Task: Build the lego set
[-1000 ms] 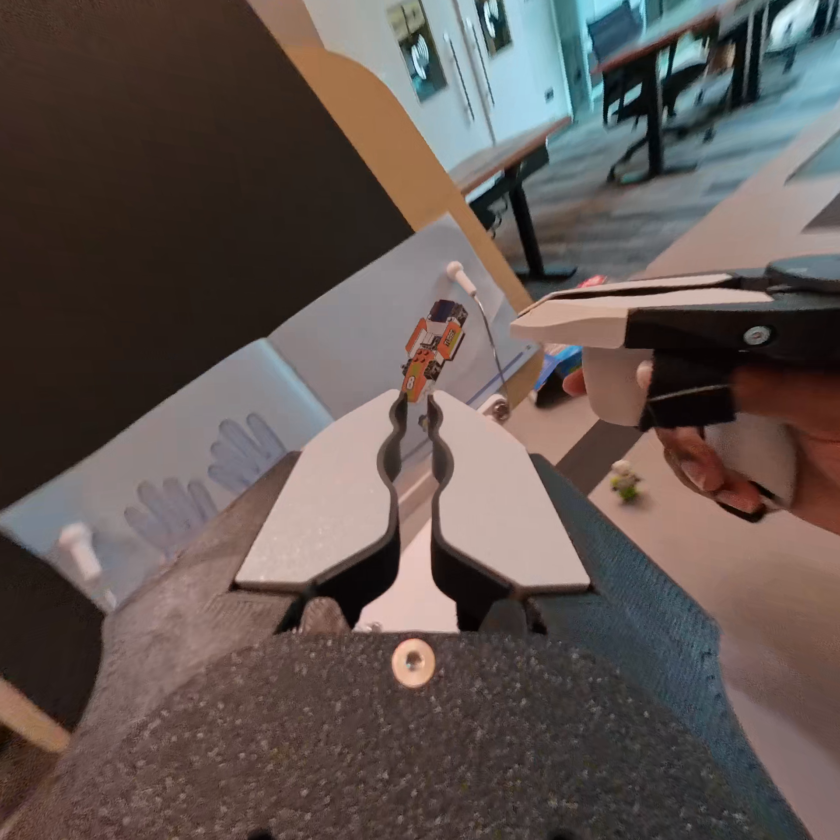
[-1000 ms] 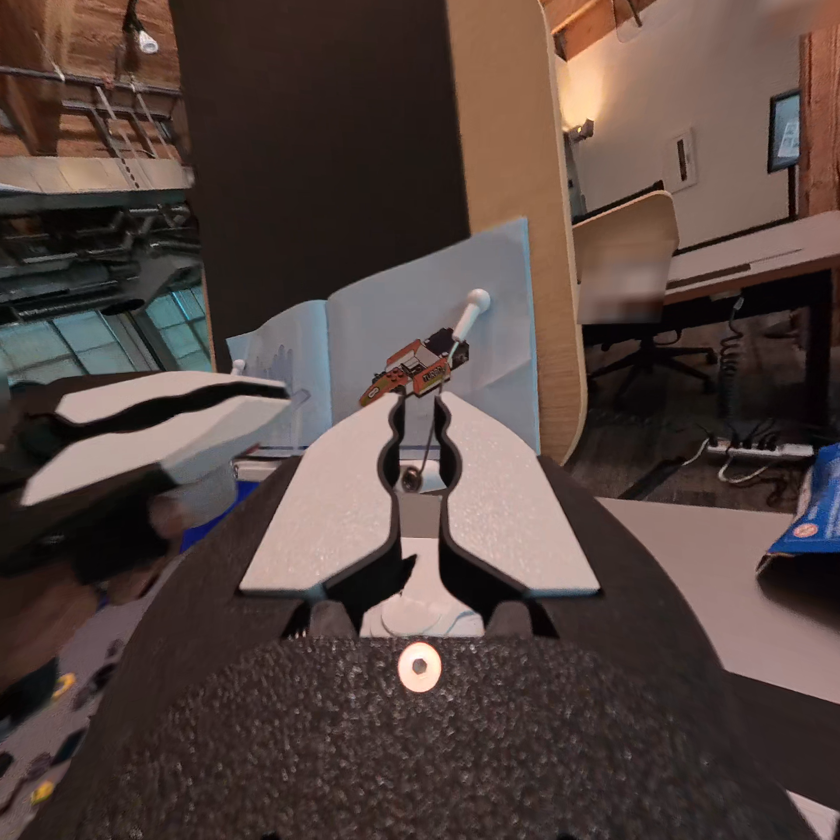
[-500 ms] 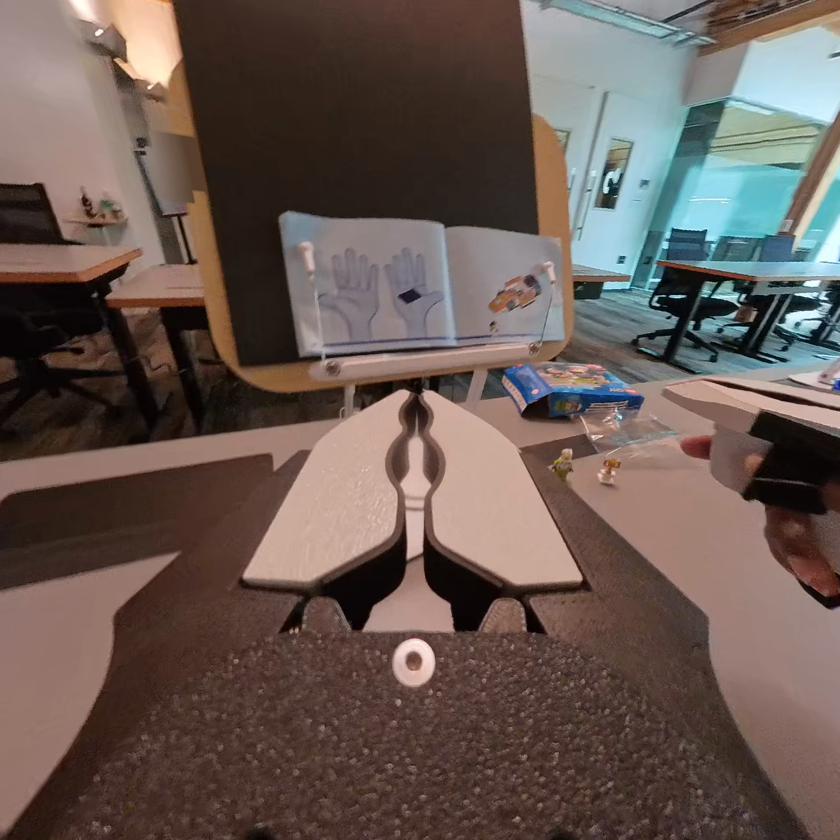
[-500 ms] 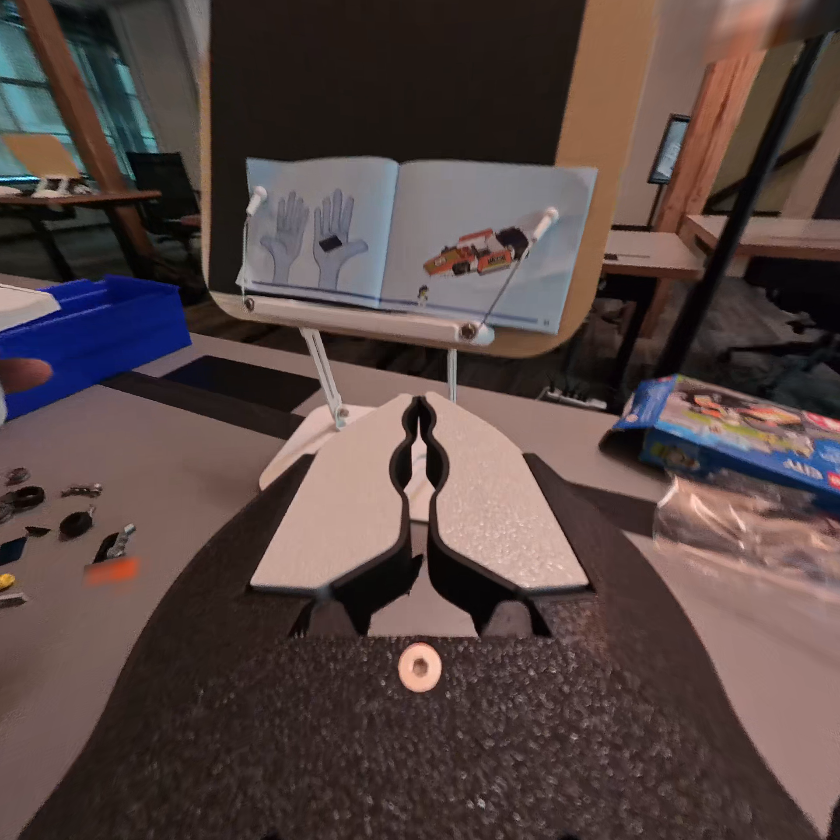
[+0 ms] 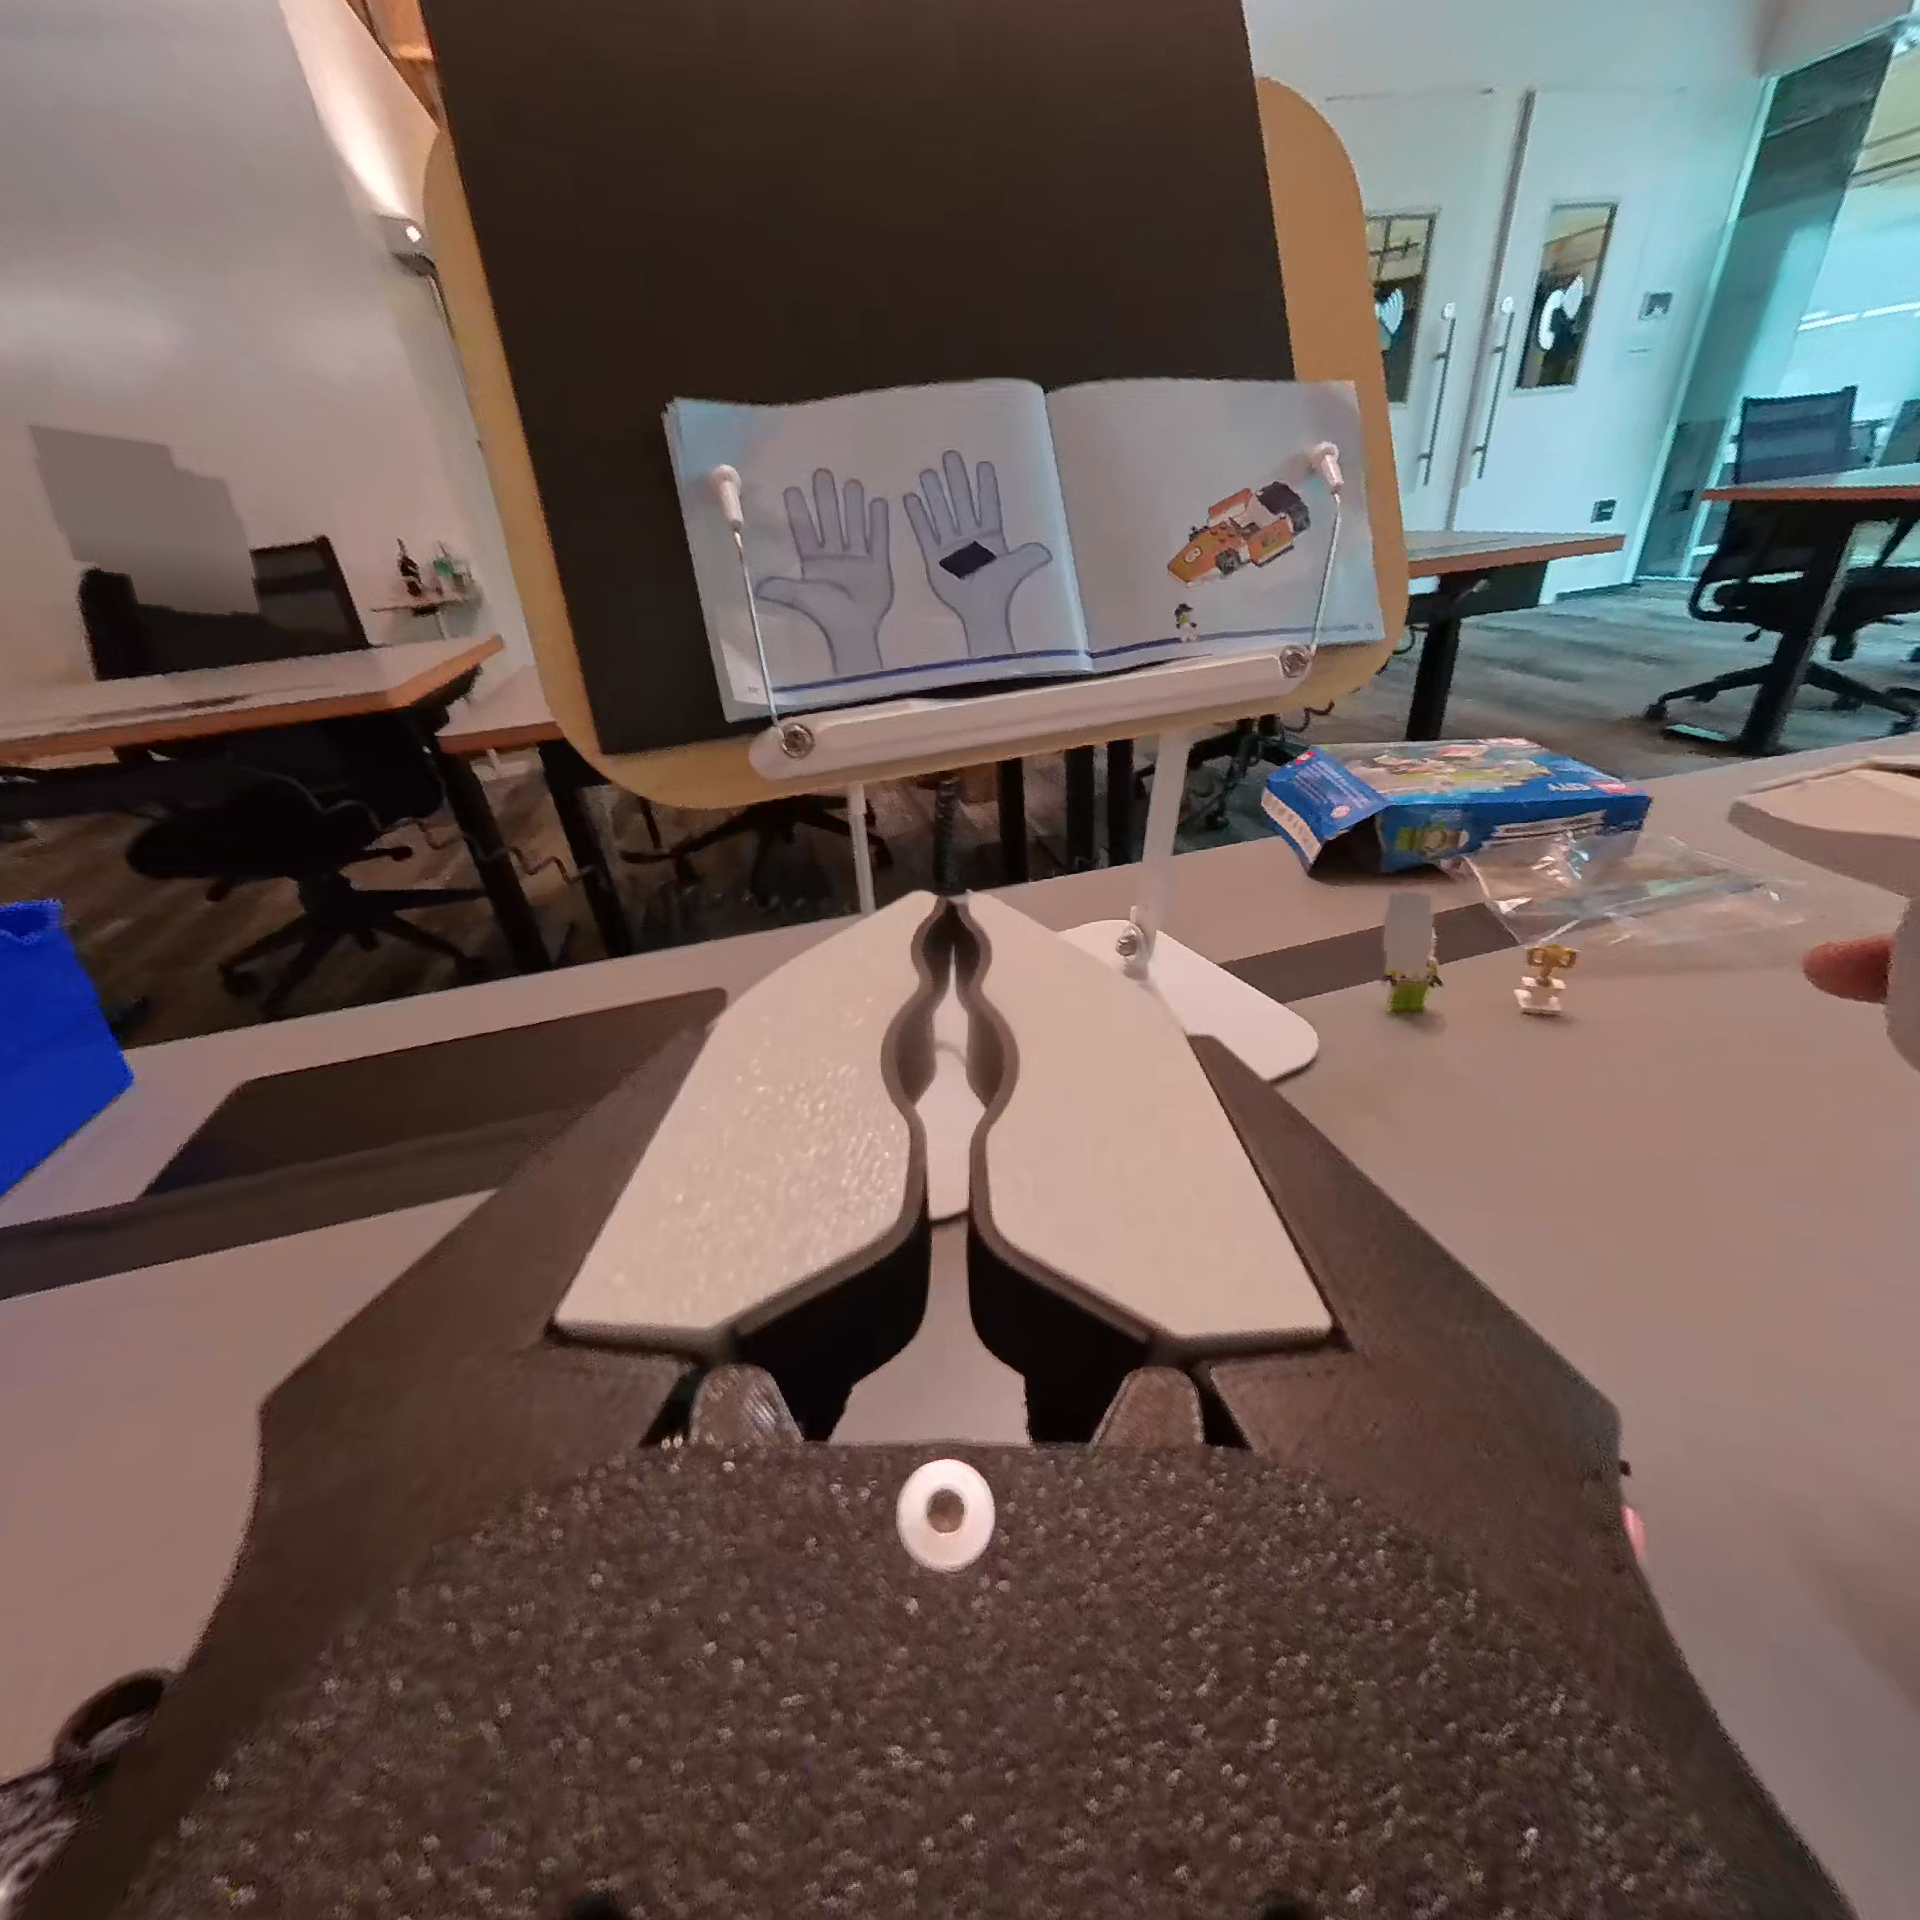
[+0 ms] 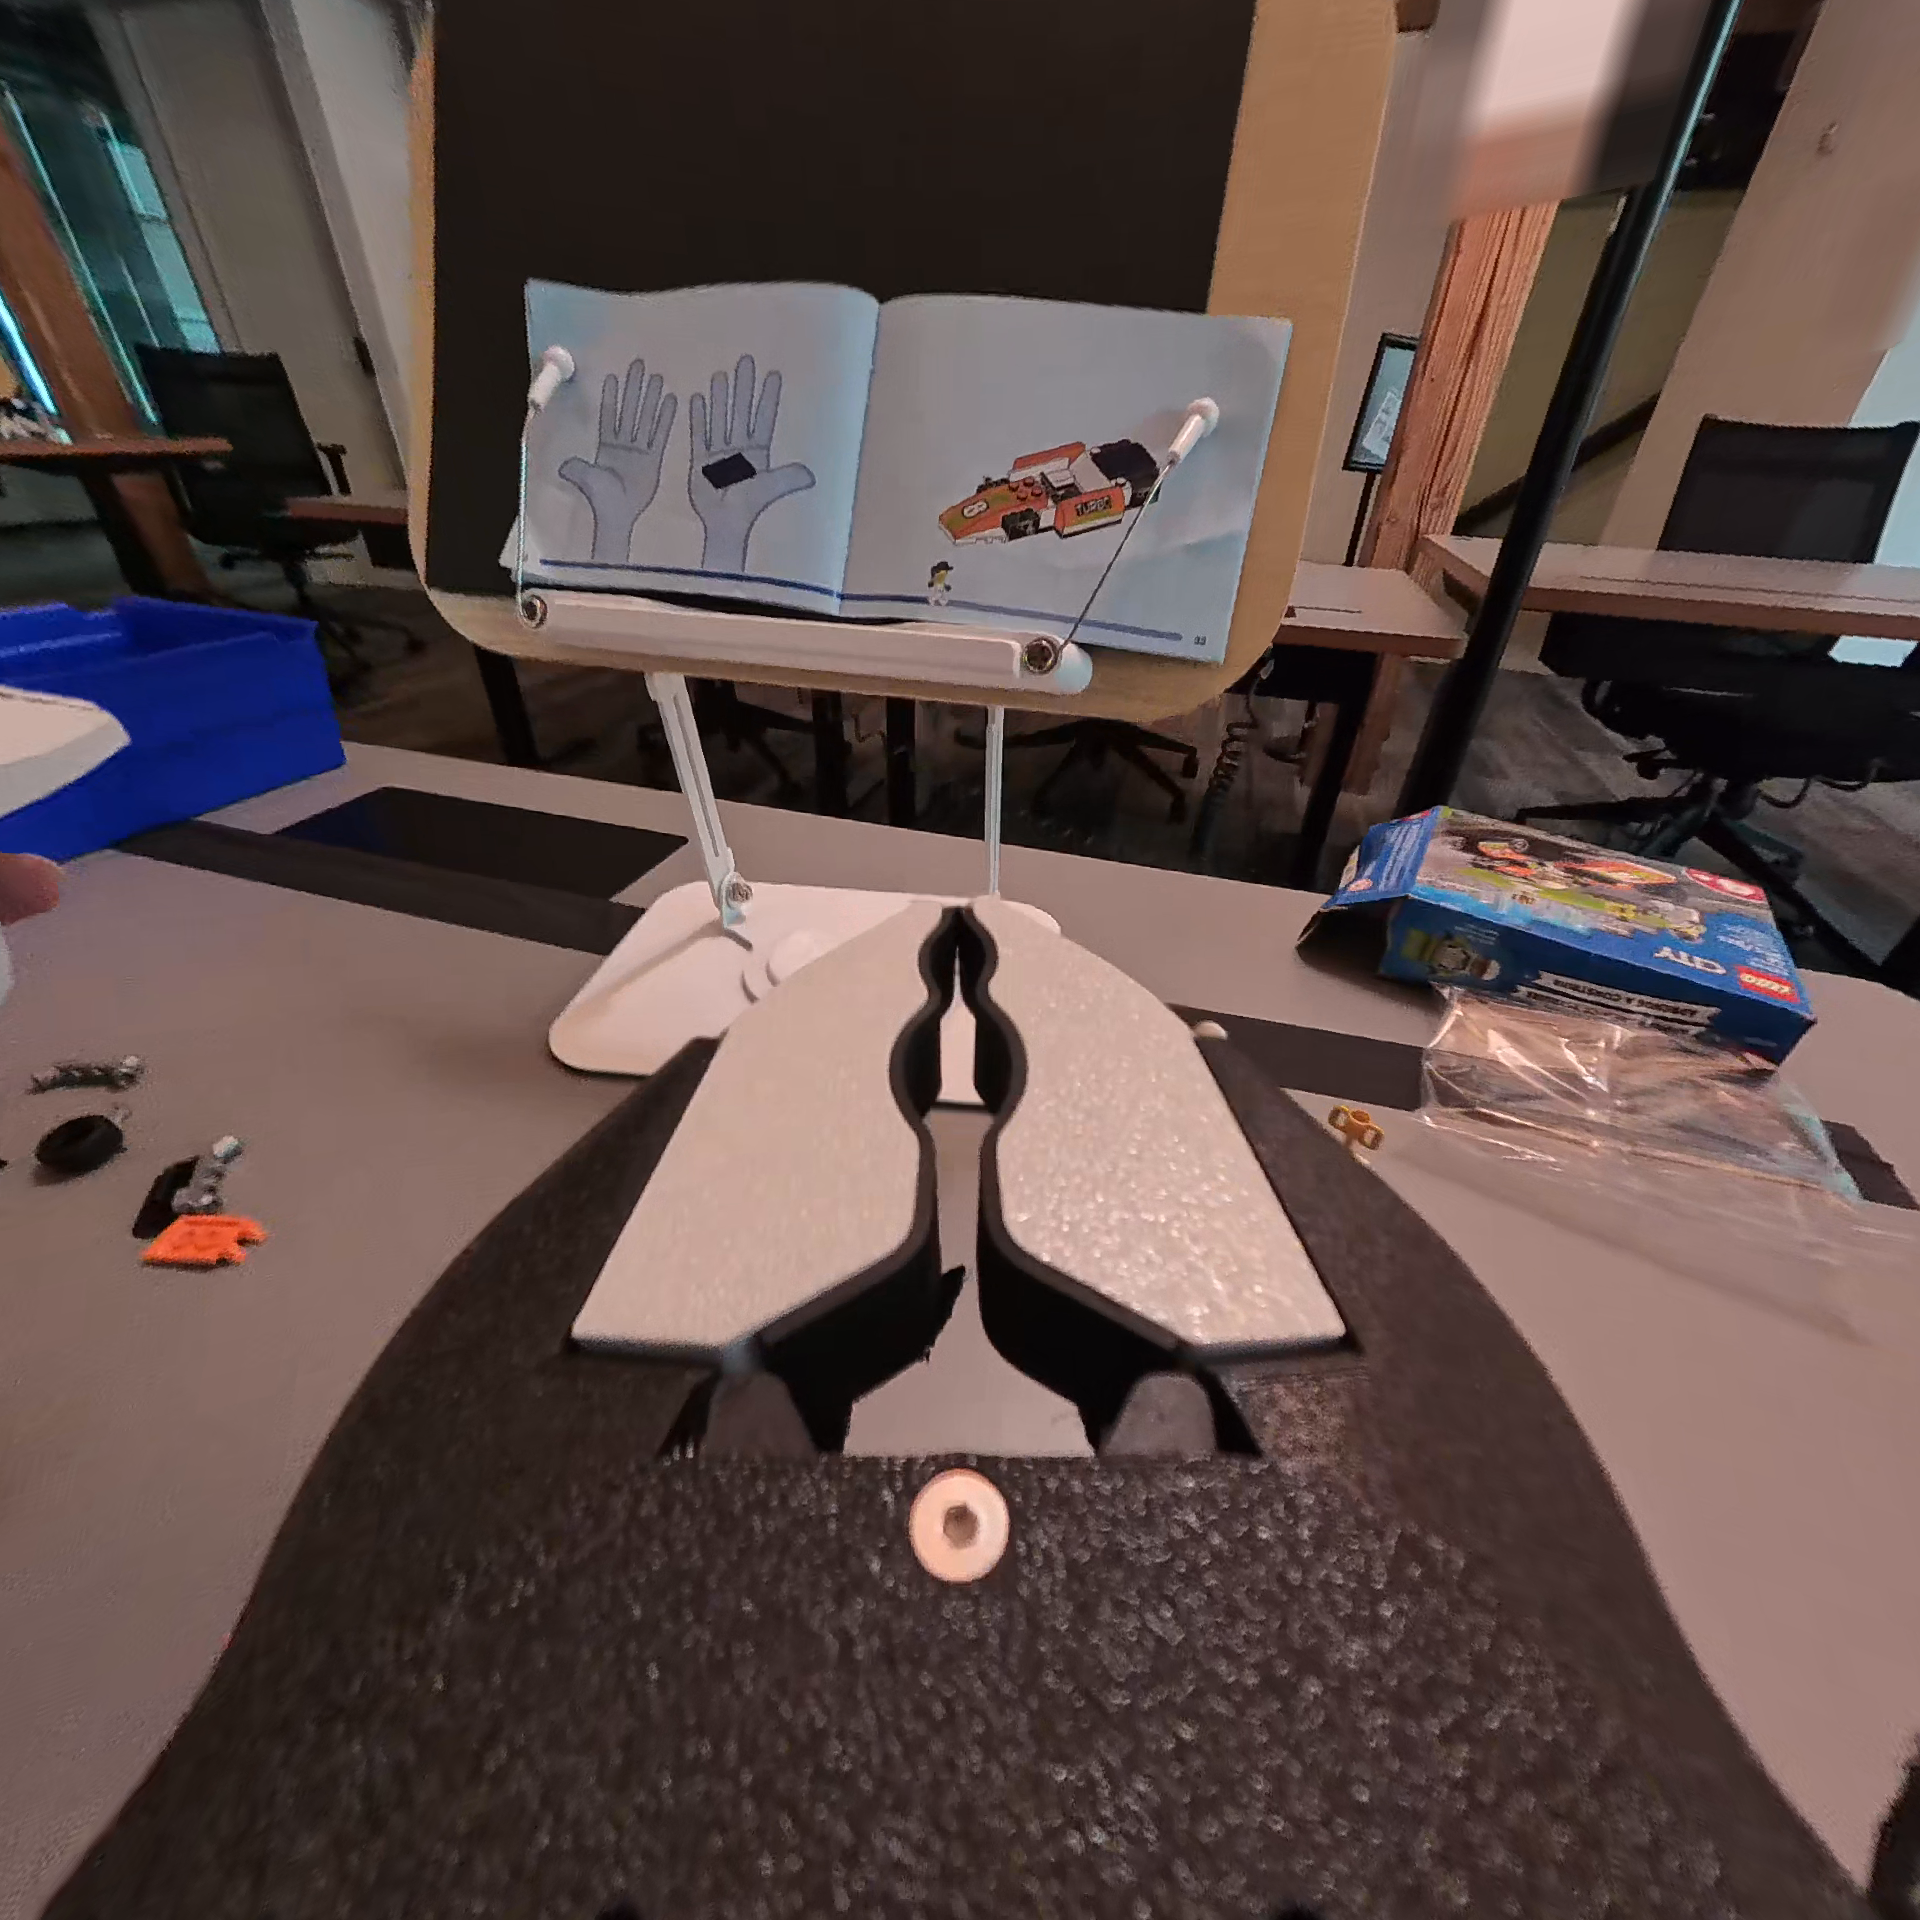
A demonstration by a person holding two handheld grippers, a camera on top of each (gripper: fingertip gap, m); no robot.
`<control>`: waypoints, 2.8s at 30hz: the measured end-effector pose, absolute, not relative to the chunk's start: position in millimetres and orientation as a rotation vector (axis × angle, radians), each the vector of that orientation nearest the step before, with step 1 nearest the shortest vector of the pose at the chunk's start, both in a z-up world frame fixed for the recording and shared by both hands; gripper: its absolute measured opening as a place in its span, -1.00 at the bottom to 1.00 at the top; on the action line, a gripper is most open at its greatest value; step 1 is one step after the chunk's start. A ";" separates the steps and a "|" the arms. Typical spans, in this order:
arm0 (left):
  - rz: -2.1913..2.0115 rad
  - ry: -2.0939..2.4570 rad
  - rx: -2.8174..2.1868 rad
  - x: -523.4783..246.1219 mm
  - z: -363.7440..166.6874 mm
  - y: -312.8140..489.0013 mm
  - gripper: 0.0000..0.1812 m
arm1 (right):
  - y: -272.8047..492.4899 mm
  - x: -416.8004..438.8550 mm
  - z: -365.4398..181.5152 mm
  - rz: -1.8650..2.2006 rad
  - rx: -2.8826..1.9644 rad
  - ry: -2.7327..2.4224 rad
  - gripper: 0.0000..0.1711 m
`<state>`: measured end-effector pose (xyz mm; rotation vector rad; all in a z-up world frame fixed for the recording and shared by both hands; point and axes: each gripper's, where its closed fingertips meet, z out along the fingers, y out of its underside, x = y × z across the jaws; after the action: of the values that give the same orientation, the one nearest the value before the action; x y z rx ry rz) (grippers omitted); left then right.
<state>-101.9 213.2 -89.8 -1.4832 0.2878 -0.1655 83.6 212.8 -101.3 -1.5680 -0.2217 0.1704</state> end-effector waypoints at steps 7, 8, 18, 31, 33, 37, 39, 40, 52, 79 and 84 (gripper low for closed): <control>-0.192 0.316 -1.505 -94.3 -103.3 210.3 -1.00 | 217.5 91.3 -110.2 0.145 -1.570 -0.228 -1.00; -0.195 0.319 -1.503 -94.0 -103.1 209.0 -1.00 | 217.0 90.3 -109.9 0.141 -1.561 -0.233 -1.00; -0.140 0.289 -1.510 -102.8 -95.2 206.8 -1.00 | 208.5 85.6 -95.5 0.096 -1.460 -0.211 -1.00; -0.196 0.369 -1.546 -90.4 -118.5 206.4 -1.00 | 214.2 74.8 -120.6 0.131 -1.519 -0.255 -1.00; -0.246 0.389 -1.551 -85.8 -121.1 203.7 -1.00 | 212.1 70.3 -121.6 0.152 -1.514 -0.286 -1.00; -0.250 0.421 -1.542 -84.6 -122.2 202.3 -1.00 | 204.1 60.1 -116.7 0.136 -1.470 -0.381 -1.00; -0.229 0.432 -1.555 -85.8 -124.7 203.8 -0.95 | 202.9 58.0 -116.3 0.132 -1.464 -0.400 -1.00; -0.219 0.434 -1.555 -86.6 -124.6 204.6 -0.95 | 203.3 58.4 -116.7 0.131 -1.466 -0.398 -1.00; -0.201 0.460 -1.408 -113.1 -24.9 164.2 -1.00 | 208.8 84.5 -103.7 0.132 -1.463 -0.310 -1.00; -0.168 0.995 -2.503 -266.2 -247.8 161.3 -0.62 | 209.2 61.5 -125.5 0.298 -1.554 -0.393 -1.00; -0.100 1.074 -2.586 -265.0 -262.6 173.6 -0.65 | 213.0 59.8 -133.8 0.330 -1.594 -0.398 -1.00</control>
<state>-265.0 173.6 -262.6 -2.5859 1.0738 -0.0997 59.8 213.0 -133.8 -1.5935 -0.3978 0.3303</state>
